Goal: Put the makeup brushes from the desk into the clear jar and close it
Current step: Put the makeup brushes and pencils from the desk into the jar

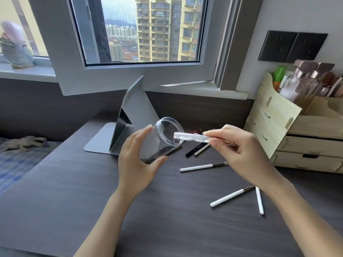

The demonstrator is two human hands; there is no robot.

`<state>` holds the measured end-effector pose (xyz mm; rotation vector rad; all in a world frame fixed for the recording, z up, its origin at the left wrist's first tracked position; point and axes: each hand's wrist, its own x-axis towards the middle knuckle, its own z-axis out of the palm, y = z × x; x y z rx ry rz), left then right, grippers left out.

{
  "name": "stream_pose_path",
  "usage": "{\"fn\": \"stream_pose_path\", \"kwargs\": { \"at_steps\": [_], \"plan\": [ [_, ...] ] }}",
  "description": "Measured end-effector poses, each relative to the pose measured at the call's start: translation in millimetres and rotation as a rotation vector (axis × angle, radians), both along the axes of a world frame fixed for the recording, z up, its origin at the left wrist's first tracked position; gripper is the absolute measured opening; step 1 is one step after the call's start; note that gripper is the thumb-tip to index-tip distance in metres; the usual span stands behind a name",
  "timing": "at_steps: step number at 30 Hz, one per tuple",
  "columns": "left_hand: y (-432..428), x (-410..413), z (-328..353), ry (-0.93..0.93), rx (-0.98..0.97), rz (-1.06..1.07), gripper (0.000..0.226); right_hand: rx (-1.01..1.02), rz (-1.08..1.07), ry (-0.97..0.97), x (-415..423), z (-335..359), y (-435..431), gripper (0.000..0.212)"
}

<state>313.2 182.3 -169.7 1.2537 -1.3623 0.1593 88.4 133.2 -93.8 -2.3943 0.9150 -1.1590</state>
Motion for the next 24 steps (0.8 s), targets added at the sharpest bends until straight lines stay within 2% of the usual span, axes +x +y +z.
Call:
{"fn": "stream_pose_path", "kwargs": {
  "at_steps": [2, 4, 7, 9, 12, 14, 17, 19, 21, 22, 24],
  "plan": [
    [0, -2, -1, -0.096, -0.010, 0.012, 0.075, -0.059, 0.006, 0.070, 8, 5, 7, 0.024],
    [-1, -3, -2, -0.173, -0.013, 0.000, 0.071, -0.033, 0.024, 0.096, 18, 4, 11, 0.020],
    [0, -5, -2, -0.249, -0.005, -0.030, 0.064, 0.069, 0.076, 0.021, 34, -3, 12, 0.024],
    [1, -5, -1, -0.245, 0.008, -0.030, 0.063, 0.036, 0.068, -0.041, 44, -9, 10, 0.028],
    [3, -6, -1, -0.017, 0.093, -0.096, 0.068, -0.178, 0.008, -0.007, 55, -19, 7, 0.036],
    [6, -7, -1, 0.178, 0.182, -0.227, 0.071, -0.234, 0.009, 0.017, 58, -21, 4, 0.043],
    [8, -9, -1, 0.318, 0.287, -0.404, 0.072, -0.286, 0.039, 0.003, 62, -16, 2, 0.044],
    [9, -8, 1, 0.404, 0.350, -0.485, 0.069, -0.210, 0.057, -0.113, 60, -11, -7, 0.038],
    [10, -5, 2, 0.440, 0.406, -0.531, 0.069, -0.080, -0.018, -0.195, 59, -8, -26, 0.034],
    [11, -3, 2, 0.443, 0.434, -0.545, 0.071, -0.034, -0.086, -0.174, 59, -10, -42, 0.031],
    [12, 1, 2, 0.450, 0.486, -0.576, 0.075, 0.010, -0.220, 0.008, 61, -21, -77, 0.025]
  ]
}}
